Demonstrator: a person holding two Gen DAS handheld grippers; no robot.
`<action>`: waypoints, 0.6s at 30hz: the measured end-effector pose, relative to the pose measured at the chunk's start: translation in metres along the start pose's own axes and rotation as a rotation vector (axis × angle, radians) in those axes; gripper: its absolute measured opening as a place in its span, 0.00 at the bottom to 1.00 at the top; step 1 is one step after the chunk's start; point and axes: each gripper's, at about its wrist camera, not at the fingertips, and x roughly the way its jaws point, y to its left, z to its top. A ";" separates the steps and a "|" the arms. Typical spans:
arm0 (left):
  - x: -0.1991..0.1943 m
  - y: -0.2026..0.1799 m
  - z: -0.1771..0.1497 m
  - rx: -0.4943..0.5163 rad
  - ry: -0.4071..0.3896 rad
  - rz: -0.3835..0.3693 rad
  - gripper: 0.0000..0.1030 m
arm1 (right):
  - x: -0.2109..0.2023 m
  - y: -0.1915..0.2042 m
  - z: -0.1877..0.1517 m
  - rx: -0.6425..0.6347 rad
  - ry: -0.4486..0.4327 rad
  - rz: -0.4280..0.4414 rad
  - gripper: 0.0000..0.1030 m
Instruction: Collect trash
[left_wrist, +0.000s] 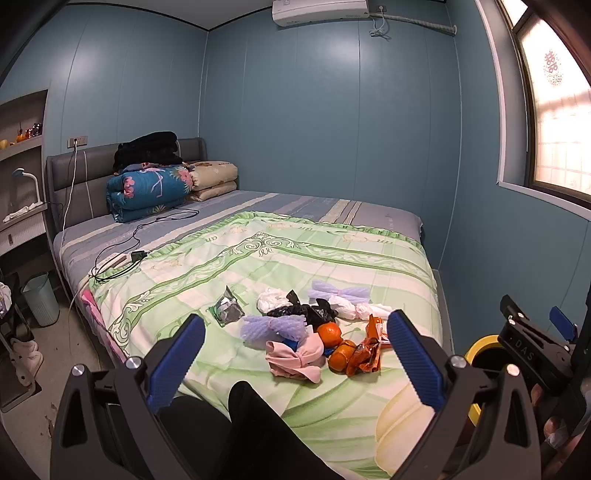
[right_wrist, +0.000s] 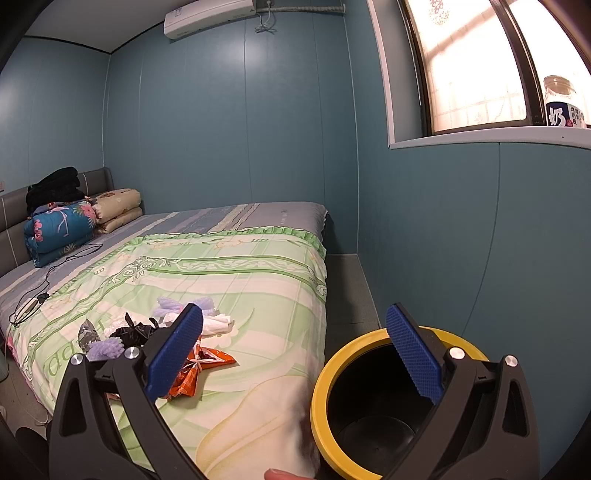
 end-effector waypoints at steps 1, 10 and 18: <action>0.000 0.000 0.000 0.001 0.000 0.000 0.92 | 0.000 0.000 0.001 -0.001 0.001 0.000 0.92; 0.000 0.000 0.000 0.002 0.000 0.001 0.92 | 0.001 -0.002 0.002 0.000 0.004 0.000 0.92; 0.000 0.000 0.000 0.004 -0.001 0.003 0.92 | 0.002 -0.001 0.001 -0.001 0.001 -0.003 0.92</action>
